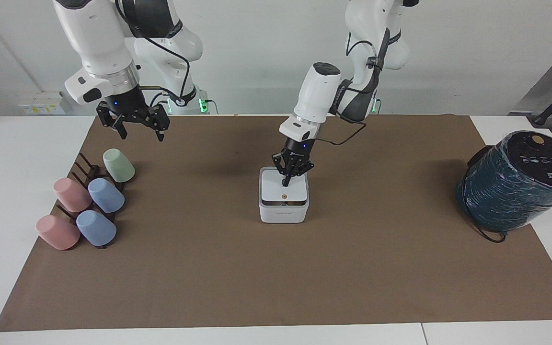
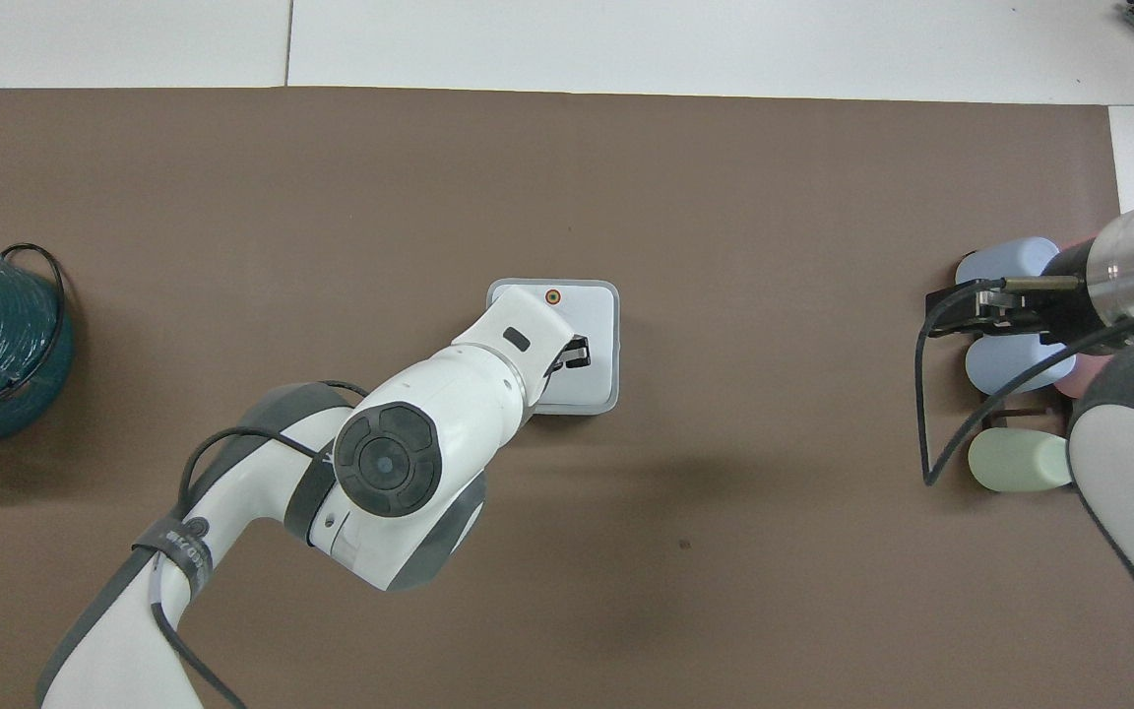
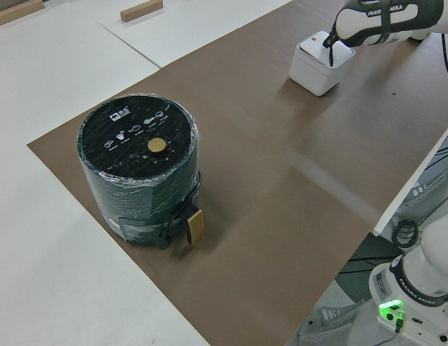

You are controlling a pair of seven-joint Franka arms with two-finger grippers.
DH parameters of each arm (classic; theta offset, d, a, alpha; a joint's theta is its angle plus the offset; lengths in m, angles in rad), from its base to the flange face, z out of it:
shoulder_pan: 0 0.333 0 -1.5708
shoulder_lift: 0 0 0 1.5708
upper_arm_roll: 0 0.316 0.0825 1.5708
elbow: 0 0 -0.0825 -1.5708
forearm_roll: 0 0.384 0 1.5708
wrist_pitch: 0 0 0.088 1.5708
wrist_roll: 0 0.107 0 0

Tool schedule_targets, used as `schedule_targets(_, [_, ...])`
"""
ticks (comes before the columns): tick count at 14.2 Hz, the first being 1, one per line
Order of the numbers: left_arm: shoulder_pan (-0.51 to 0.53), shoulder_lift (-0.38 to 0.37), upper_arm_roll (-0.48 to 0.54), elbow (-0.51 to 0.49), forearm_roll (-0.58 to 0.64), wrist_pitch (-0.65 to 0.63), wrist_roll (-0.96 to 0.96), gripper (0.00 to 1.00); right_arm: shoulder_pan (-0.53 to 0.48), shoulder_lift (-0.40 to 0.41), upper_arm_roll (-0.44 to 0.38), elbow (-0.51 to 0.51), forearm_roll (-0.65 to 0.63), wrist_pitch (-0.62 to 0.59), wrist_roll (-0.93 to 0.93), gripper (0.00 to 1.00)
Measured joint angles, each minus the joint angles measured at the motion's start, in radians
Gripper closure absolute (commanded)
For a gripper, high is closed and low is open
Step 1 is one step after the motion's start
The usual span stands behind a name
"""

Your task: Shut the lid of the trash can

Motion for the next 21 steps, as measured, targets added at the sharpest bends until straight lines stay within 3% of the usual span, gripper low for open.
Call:
schedule_targets(9, [0.002, 0.032, 0.002, 0.069, 0.000, -0.035, 0.000, 0.94, 0.000, 0.000, 0.000, 0.000, 0.000, 0.000, 0.000, 0.00])
schedule_targets(16, [0.047, 0.077, 0.008, 0.316, 0.000, -0.394, 0.020, 0.94, 0.000, 0.000, 0.000, 0.000, 0.000, 0.000, 0.000, 0.00])
schedule_targets(21, [0.187, 0.075, 0.015, 0.511, 0.000, -0.786, 0.246, 0.93, 0.000, 0.000, 0.000, 0.000, 0.000, 0.000, 0.000, 0.00])
